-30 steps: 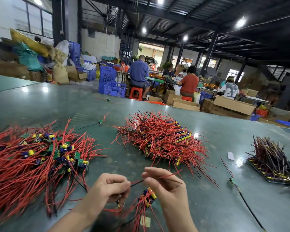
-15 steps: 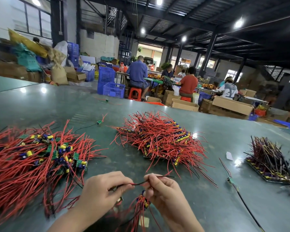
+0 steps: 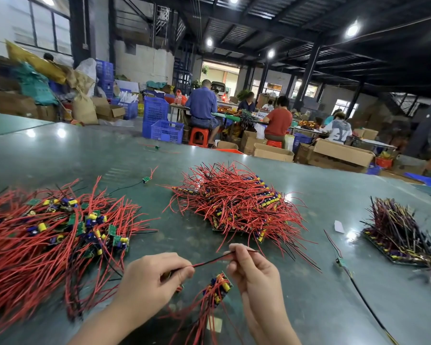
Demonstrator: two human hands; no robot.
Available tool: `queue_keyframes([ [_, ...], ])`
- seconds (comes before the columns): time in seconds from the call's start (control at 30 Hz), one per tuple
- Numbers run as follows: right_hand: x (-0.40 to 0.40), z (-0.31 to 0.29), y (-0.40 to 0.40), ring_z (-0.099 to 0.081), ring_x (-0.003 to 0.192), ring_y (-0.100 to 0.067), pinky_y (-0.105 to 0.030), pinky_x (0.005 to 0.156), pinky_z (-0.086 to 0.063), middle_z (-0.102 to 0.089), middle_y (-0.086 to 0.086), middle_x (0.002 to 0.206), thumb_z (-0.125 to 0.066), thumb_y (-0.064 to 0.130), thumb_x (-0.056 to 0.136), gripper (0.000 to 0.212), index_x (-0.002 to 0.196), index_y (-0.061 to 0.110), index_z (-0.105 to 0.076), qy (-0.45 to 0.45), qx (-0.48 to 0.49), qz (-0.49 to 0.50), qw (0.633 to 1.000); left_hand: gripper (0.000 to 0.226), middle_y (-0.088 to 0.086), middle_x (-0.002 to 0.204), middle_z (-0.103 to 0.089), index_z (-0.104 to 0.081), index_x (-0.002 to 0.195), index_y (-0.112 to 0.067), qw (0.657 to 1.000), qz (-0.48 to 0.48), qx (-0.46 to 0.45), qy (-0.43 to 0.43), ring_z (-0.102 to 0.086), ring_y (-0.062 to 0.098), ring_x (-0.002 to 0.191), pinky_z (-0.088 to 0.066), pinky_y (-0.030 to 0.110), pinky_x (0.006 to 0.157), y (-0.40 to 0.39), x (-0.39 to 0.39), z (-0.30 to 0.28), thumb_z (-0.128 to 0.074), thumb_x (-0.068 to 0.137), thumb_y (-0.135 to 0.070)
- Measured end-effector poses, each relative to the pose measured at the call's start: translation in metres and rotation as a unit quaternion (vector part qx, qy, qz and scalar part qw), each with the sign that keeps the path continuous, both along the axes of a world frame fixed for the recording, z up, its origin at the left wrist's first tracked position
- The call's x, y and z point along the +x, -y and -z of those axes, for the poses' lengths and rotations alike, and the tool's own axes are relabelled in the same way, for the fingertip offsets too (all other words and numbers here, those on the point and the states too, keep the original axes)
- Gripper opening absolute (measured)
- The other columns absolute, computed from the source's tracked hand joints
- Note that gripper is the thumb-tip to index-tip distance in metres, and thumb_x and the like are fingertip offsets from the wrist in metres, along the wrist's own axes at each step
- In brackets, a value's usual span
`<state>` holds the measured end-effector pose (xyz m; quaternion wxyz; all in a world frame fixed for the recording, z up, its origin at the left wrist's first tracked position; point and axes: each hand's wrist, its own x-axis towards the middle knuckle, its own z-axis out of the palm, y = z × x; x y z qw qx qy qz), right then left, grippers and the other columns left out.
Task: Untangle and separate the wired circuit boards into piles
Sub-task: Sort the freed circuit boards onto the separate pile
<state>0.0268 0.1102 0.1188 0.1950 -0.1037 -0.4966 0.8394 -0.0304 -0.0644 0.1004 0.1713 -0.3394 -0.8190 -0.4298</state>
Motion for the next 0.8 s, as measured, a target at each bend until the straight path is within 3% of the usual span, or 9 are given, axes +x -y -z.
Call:
queue_keyframes([
  [0.13, 0.0, 0.001, 0.002, -0.054, 0.052, -0.006, -0.014, 0.054, -0.05, -0.066, -0.009, 0.069, -0.061, 0.017, 0.074, 0.019, 0.072, 0.004, -0.075, -0.006, -0.01, -0.005, 1.0, 0.026, -0.026, 0.074, -0.064, -0.06, 0.09, -0.043, 1.0, -0.009, -0.014, 0.015, -0.058, -0.007, 0.068, -0.042, 0.015, 0.058, 0.001, 0.001, 0.003, -0.044, 0.077, -0.059],
  [0.23, -0.004, 0.001, -0.002, -0.055, 0.053, -0.005, -0.015, 0.056, -0.051, -0.069, -0.004, 0.073, -0.056, 0.015, 0.085, 0.018, 0.09, 0.009, -0.071, -0.026, -0.005, 0.062, 0.998, 0.024, -0.009, 0.079, -0.068, -0.07, 0.08, -0.032, 0.986, 0.081, 0.068, 0.13, -0.062, 0.009, 0.075, -0.047, 0.03, 0.068, -0.002, 0.005, 0.004, -0.047, 0.084, -0.034],
  [0.3, -0.005, 0.0, -0.004, -0.054, 0.052, -0.006, -0.016, 0.056, -0.051, -0.065, 0.0, 0.069, -0.053, 0.016, 0.089, 0.015, 0.098, 0.011, -0.064, -0.039, 0.0, 0.101, 0.994, 0.031, 0.002, 0.084, -0.07, -0.074, 0.081, -0.024, 0.961, 0.103, 0.161, 0.198, -0.063, 0.012, 0.081, -0.047, 0.023, 0.075, -0.005, 0.006, 0.0, -0.044, 0.085, -0.015],
  [0.4, -0.004, -0.002, -0.001, -0.052, 0.051, -0.011, -0.021, 0.05, -0.05, -0.059, -0.004, 0.06, -0.046, 0.014, 0.095, 0.018, 0.09, 0.005, -0.06, -0.043, -0.023, 0.087, 0.995, 0.033, 0.006, 0.087, -0.072, -0.075, 0.082, -0.017, 0.933, 0.078, 0.265, 0.23, -0.064, 0.009, 0.081, -0.046, 0.012, 0.074, -0.005, 0.003, -0.005, -0.05, 0.086, 0.004],
  [0.5, -0.002, -0.003, 0.006, -0.052, 0.051, -0.013, -0.022, 0.049, -0.05, -0.058, -0.008, 0.06, -0.044, 0.009, 0.095, 0.021, 0.086, 0.001, -0.061, -0.02, -0.01, 0.024, 0.999, 0.035, 0.001, 0.088, -0.072, -0.073, 0.085, -0.017, 0.93, 0.055, 0.301, 0.204, -0.063, 0.007, 0.082, -0.046, 0.01, 0.074, -0.004, 0.001, -0.008, -0.052, 0.087, 0.01],
  [0.63, -0.001, 0.002, 0.018, -0.057, 0.047, -0.016, -0.023, 0.05, -0.05, -0.063, -0.013, 0.062, -0.041, 0.001, 0.095, 0.021, 0.091, -0.004, -0.061, 0.041, 0.088, -0.098, 0.99, 0.044, -0.007, 0.089, -0.071, -0.07, 0.092, -0.032, 0.93, 0.061, 0.33, 0.152, -0.062, 0.001, 0.081, -0.046, 0.008, 0.075, -0.007, 0.006, -0.008, -0.056, 0.085, 0.008],
  [0.8, 0.001, 0.002, 0.027, -0.063, 0.05, -0.021, -0.026, 0.051, -0.051, -0.068, -0.014, 0.066, -0.041, 0.023, 0.094, 0.03, 0.116, 0.009, -0.055, 0.051, 0.1, -0.196, 0.974, 0.029, -0.007, 0.088, -0.064, -0.064, 0.088, -0.026, 0.933, 0.123, 0.339, -0.008, -0.063, 0.011, 0.083, -0.049, 0.018, 0.077, -0.012, 0.012, -0.005, -0.067, 0.078, 0.001],
])
